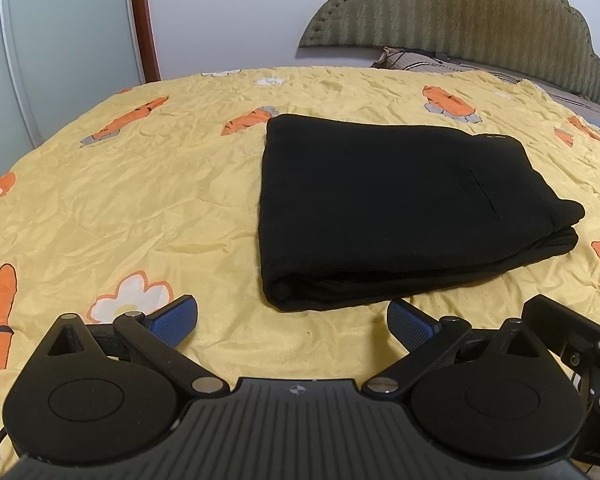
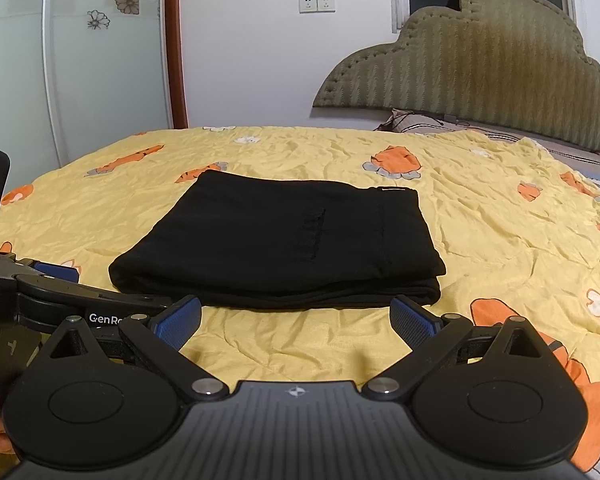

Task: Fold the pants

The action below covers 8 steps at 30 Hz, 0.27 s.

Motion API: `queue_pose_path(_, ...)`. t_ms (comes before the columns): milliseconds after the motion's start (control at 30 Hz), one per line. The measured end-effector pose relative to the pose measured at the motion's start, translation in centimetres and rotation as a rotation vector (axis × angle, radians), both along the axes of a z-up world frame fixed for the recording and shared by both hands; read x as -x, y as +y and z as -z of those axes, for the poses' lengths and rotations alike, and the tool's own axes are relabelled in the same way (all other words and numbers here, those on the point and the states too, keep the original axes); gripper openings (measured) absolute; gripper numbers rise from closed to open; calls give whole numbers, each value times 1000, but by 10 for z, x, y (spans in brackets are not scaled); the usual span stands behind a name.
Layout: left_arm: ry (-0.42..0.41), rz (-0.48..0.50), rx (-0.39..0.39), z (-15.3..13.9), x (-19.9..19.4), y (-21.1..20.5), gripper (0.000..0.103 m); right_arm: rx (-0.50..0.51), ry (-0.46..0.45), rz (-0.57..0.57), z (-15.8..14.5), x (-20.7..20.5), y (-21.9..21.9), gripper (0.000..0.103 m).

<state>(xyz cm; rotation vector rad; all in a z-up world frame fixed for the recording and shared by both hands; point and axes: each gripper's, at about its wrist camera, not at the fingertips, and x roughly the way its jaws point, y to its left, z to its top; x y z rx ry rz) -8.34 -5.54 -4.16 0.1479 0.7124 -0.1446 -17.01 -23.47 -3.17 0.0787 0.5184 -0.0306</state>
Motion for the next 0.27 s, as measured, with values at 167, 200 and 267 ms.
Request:
queue_pose_path(167,-14,6,-7,-1,1,0,102,5,2,-5,0,-1,0,101)
queue_pose_path(200,-18,7,-10,-2,2,-1,102,6,2,-6,0,-1,1,101)
queue_pose_path(267,-22,9,-12,-3,3,-2,102,9,1,-10,0,-1,1,101)
